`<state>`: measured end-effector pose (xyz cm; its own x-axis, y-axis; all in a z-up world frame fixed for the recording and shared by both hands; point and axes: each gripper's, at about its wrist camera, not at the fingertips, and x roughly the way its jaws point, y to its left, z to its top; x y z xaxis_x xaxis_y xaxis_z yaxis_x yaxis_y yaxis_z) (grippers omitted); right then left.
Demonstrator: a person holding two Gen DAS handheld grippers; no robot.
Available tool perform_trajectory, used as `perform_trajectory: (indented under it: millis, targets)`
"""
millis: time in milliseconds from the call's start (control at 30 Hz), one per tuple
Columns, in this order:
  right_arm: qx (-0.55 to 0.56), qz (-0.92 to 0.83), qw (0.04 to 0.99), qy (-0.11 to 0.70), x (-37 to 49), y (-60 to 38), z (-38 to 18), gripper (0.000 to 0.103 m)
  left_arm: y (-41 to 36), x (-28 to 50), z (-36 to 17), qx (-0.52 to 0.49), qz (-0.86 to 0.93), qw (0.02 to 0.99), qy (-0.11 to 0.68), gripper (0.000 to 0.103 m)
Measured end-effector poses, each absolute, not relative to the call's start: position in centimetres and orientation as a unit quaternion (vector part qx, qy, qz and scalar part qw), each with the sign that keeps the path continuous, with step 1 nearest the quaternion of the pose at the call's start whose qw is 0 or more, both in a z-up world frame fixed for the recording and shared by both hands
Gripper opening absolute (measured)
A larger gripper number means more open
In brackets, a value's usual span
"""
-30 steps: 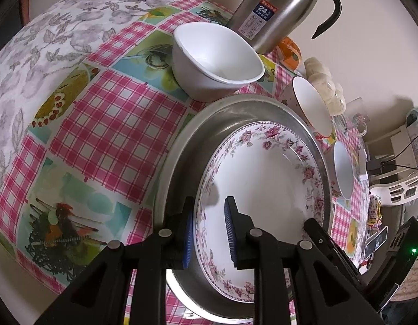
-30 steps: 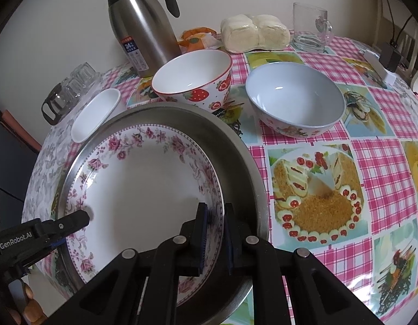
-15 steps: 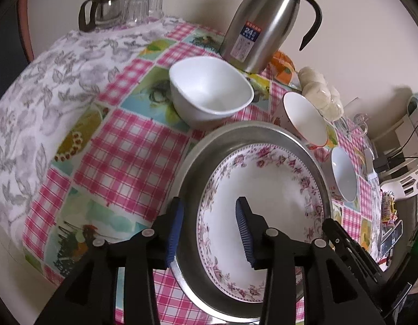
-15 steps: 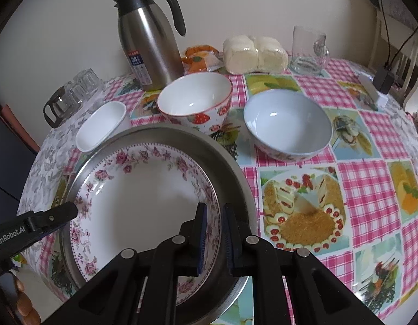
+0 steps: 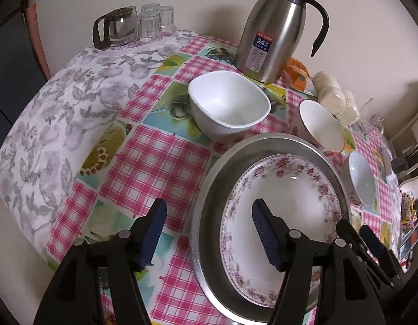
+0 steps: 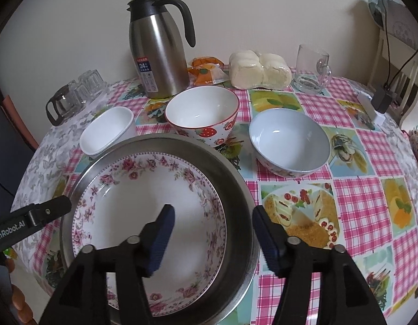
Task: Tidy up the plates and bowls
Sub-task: 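Move both grippers toward the red-rimmed strawberry bowl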
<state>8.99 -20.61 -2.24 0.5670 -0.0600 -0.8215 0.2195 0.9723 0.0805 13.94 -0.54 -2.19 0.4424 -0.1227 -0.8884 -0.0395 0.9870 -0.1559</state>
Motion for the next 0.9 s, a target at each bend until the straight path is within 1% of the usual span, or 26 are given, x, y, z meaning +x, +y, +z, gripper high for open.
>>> perform_trajectory:
  millis: [33, 100, 133, 367, 400, 433, 467, 500, 633, 733, 900]
  targets:
    - [0.085, -0.08, 0.881, 0.458, 9.0, -20.6, -2.3, 0.071, -0.5, 14.0, -2.2, -0.075, -0.023, 0.846, 0.527, 0.071]
    - [0.082, -0.078, 0.881, 0.46, 9.1, -20.5, -2.3, 0.073, -0.5, 14.0, -2.2, -0.07, -0.015, 0.849, 0.523, 0.085]
    - [0.08, -0.078, 0.881, 0.46, 9.1, -20.4, -2.4, 0.076, -0.4, 14.0, -2.2, -0.067, -0.011, 0.852, 0.52, 0.086]
    - [0.069, -0.077, 0.881, 0.462, 9.2, -20.0, -2.6, 0.088, -0.1, 14.3, -2.5, -0.062, 0.007, 0.854, 0.517, 0.088]
    - [0.068, -0.077, 0.881, 0.462, 9.2, -20.0, -2.6, 0.09, 0.0, 14.3, -2.5, -0.064, 0.009, 0.854, 0.516, 0.088]
    - [0.067, -0.076, 0.881, 0.462, 9.2, -20.0, -2.6, 0.095, 0.1, 14.3, -2.5, -0.065, 0.012, 0.854, 0.516, 0.089]
    - [0.068, -0.075, 0.881, 0.462, 9.2, -20.0, -2.6, 0.098, 0.2, 14.3, -2.4, -0.066, 0.015, 0.855, 0.514, 0.093]
    - [0.068, -0.075, 0.881, 0.462, 9.2, -20.0, -2.6, 0.103, 0.3, 14.3, -2.4, -0.068, 0.018, 0.856, 0.512, 0.094]
    - [0.064, -0.077, 0.882, 0.46, 9.1, -20.0, -2.5, 0.103, 0.6, 14.3, -2.3, -0.068, 0.031, 0.859, 0.507, 0.095]
    - [0.064, -0.078, 0.883, 0.458, 9.1, -20.1, -2.5, 0.103, 0.7, 14.3, -2.4, -0.07, 0.03, 0.859, 0.507, 0.1]
    - [0.066, -0.079, 0.883, 0.459, 9.1, -20.2, -2.4, 0.103, 0.3, 14.4, -2.0, -0.067, 0.026, 0.866, 0.496, 0.1]
